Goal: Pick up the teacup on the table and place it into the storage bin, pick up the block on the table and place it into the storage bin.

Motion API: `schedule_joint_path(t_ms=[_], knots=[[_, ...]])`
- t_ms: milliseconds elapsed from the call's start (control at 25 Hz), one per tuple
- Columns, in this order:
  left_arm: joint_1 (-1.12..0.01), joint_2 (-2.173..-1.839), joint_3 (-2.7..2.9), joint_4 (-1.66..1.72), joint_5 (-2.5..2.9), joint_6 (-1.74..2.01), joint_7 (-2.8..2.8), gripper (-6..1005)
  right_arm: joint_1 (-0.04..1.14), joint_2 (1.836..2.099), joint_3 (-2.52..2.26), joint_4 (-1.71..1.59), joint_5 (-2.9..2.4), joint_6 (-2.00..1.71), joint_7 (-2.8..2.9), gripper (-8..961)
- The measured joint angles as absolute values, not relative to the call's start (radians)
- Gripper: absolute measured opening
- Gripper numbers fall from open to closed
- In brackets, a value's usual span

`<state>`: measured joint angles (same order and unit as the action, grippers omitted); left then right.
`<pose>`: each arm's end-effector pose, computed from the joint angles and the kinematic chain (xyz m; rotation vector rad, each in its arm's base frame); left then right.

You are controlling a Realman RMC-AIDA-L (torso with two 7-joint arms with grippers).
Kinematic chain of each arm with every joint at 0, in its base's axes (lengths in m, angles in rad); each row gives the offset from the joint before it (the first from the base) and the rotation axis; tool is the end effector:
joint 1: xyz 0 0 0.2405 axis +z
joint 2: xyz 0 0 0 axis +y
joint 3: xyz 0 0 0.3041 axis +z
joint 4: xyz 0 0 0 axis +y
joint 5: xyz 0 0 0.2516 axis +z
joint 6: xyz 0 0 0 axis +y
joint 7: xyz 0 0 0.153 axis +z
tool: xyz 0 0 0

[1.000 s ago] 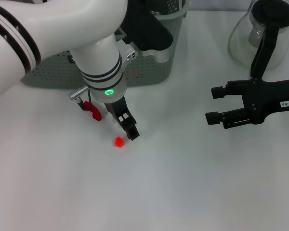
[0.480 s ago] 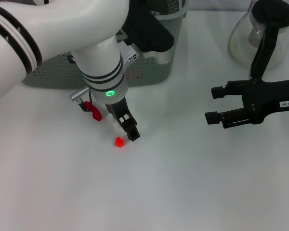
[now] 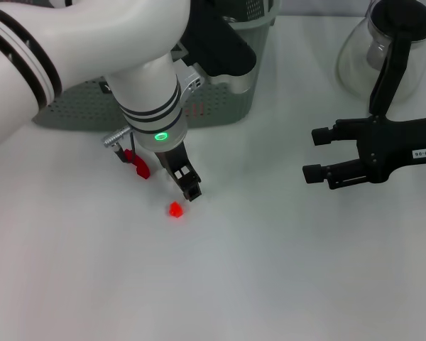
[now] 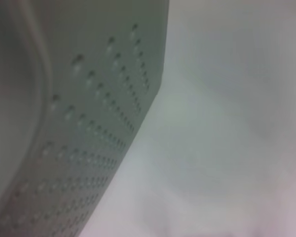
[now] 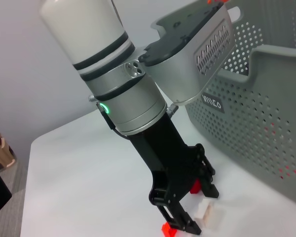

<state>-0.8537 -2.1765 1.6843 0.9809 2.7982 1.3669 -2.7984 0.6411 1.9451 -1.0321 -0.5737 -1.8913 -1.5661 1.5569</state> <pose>-0.1744 0.4277 -0.1446 -2.5056 -0.7643 0.8665 0.2883 0.4114 -0.0277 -2.9955 0.6685 0.5023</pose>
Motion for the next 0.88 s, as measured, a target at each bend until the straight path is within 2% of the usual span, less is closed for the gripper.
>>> schedule_joint_path(t_ms=[200,320,560,720,880], knots=[[-0.856,-2.176,1.685,0.975,2.801,1.366,-2.797,777,0.641,1.948,-1.024,-0.576,-1.891,-1.566,1.557,916],[-0.860,-2.175,1.685,0.970,2.801,1.365,-2.797,557,0.641,1.948,-1.023,-0.577,-1.891,-1.566,1.557,916],[-0.859,-2.175,1.685,1.001,2.801,1.398,-2.791,414,0.641,1.950,-1.023,-0.577,-1.891,-1.566,1.557,916],[-0.812,-2.171,1.643,1.133,2.788,1.503,-2.769,416,0.633,1.950,-1.023,-0.577,-1.891,-1.566,1.555,916],[-0.712,-2.171,1.466,1.443,2.742,1.688,-2.712,418,0.630,1.951,-1.018,-0.574,-1.891,-1.567,1.546,916]])
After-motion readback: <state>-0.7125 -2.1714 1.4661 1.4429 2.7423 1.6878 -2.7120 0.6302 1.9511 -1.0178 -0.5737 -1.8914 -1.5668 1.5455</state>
